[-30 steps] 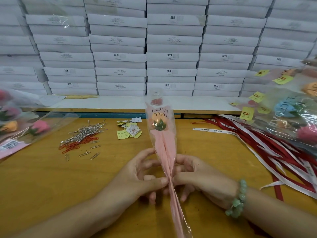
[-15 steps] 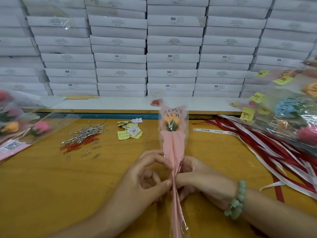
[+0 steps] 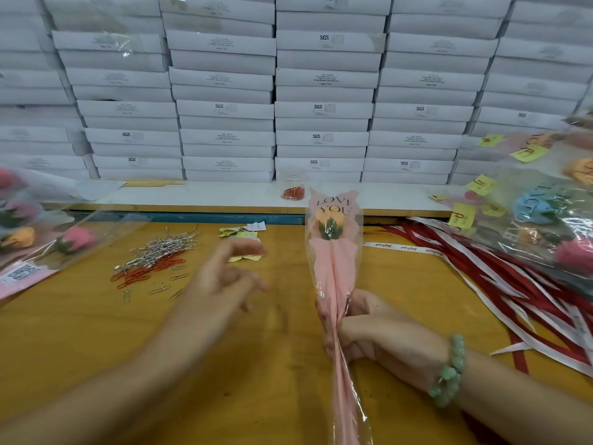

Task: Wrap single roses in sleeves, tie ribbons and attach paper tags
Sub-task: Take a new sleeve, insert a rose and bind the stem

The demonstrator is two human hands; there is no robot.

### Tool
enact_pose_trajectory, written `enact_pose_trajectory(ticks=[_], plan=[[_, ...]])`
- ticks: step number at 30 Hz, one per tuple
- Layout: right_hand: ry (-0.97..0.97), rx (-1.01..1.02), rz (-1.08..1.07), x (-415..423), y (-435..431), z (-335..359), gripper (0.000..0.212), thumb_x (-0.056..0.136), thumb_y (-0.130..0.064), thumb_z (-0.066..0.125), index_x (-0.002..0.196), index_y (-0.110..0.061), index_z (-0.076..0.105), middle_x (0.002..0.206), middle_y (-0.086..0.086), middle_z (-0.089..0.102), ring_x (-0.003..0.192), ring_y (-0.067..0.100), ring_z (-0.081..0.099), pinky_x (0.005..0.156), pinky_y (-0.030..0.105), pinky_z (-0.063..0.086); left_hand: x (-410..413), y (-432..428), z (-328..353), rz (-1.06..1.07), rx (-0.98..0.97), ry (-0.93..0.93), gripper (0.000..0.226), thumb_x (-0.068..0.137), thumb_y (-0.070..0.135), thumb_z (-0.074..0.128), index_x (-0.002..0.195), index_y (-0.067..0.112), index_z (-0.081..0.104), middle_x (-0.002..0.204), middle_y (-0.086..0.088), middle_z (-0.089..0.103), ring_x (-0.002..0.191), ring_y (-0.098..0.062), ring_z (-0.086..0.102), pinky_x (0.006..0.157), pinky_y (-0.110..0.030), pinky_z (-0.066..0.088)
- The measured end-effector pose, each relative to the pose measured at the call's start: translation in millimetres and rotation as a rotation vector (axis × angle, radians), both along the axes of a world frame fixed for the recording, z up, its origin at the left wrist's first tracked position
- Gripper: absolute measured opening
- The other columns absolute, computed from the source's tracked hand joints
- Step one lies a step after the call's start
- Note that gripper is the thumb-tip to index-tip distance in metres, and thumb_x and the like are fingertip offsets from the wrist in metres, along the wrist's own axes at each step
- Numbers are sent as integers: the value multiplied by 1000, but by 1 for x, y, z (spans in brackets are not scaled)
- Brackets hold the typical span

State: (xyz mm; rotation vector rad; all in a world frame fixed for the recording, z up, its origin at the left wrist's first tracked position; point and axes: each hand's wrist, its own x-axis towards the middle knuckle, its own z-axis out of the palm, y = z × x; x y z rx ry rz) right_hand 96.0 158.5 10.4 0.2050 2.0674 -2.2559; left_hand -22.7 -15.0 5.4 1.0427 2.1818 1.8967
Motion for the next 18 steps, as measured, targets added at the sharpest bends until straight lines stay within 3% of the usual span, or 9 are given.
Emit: enact_pose_trajectory(ticks=[3, 7, 10, 12, 18], plan=[[-10, 11, -7, 0, 1, 0, 27, 81, 20, 46, 97, -1, 52, 70, 3, 60, 61, 13, 61, 54, 25, 52, -57, -20, 11, 195, -105, 134, 29, 92, 4, 55, 107, 28, 60, 113, 9, 64, 96, -13, 62, 81, -36, 51], [-13, 31, 5, 1, 0, 0, 27, 78, 19, 53, 95, -2, 52, 70, 3, 61, 60, 14, 62, 52, 22, 51, -128, -68, -3, 427, -487, 443, 26, 94, 5, 53, 110, 26, 56, 122, -4, 59, 101, -14, 51, 86, -36, 43], [-15, 29, 9, 2, -1, 1, 30, 67, 8, 60, 94, -3, 54, 68, 2, 64, 60, 14, 63, 51, 21, 51, -155, -92, -15, 386, -703, 478, 25, 95, 10, 54, 110, 29, 59, 127, -4, 61, 110, -19, 53, 96, -42, 42], [-14, 35, 17, 2, 0, 1, 27, 74, 14, 57, 95, -3, 54, 68, 0, 65, 60, 13, 63, 52, 21, 52, -161, -98, -19, 356, -784, 474, 26, 95, 13, 56, 113, 31, 63, 126, -1, 62, 109, -19, 56, 96, -42, 45], [-11, 56, 46, 2, 1, 0, 29, 72, 12, 57, 96, -5, 54, 67, -4, 67, 62, 12, 64, 53, 20, 51, -167, -93, -26, 360, -830, 540, 27, 88, 11, 65, 114, 20, 67, 115, -1, 65, 99, -18, 59, 93, -40, 49]])
